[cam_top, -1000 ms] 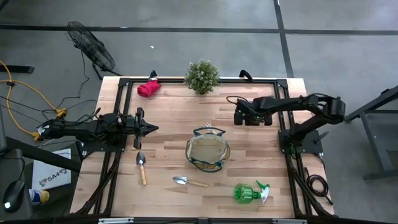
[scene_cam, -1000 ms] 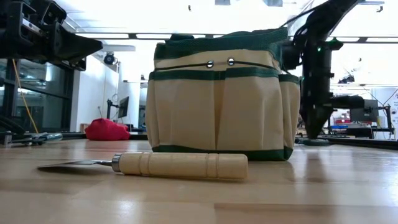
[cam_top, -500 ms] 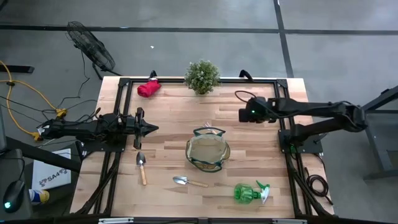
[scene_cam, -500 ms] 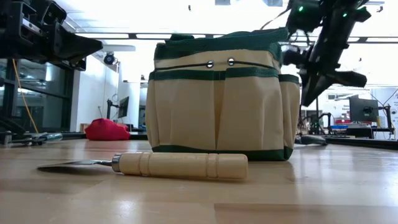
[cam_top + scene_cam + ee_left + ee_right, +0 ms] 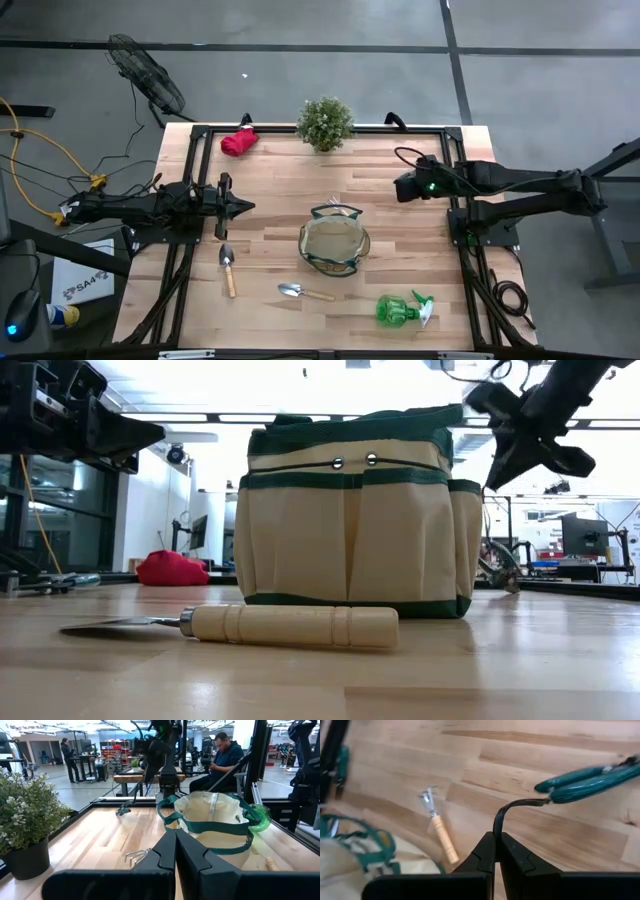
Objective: Pick & Place Garden tools in Gardening bag
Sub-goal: Put the top green shear scissors into the brown gardening bag
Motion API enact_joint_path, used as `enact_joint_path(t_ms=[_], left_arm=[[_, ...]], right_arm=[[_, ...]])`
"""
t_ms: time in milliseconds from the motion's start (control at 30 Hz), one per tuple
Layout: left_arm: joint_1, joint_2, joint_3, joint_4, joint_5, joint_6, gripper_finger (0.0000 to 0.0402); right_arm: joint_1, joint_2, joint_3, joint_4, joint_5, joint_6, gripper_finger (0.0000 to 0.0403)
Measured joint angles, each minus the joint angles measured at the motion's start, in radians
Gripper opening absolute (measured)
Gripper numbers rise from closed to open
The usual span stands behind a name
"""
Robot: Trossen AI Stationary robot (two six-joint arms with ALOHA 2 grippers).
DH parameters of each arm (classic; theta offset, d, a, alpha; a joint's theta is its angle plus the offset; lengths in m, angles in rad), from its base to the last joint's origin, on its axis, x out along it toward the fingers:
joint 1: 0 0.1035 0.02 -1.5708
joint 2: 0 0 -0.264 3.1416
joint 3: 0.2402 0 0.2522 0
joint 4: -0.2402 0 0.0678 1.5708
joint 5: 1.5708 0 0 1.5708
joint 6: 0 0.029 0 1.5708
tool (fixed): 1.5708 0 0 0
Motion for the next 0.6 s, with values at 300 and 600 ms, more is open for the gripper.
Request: enact_joint_path(t_ms=[300, 600], left_arm=[[0.0, 0.0, 0.0, 0.0, 0.0, 0.0, 0.0], [0.0, 0.0, 0.0, 0.0, 0.0, 0.0, 0.0]], right_arm=[[0.1, -0.025, 0.134, -0.027, 0.08, -0.13, 0.0004], [0.182, -0.024, 0.255, -0.062, 0.126, -0.218, 0.0004]])
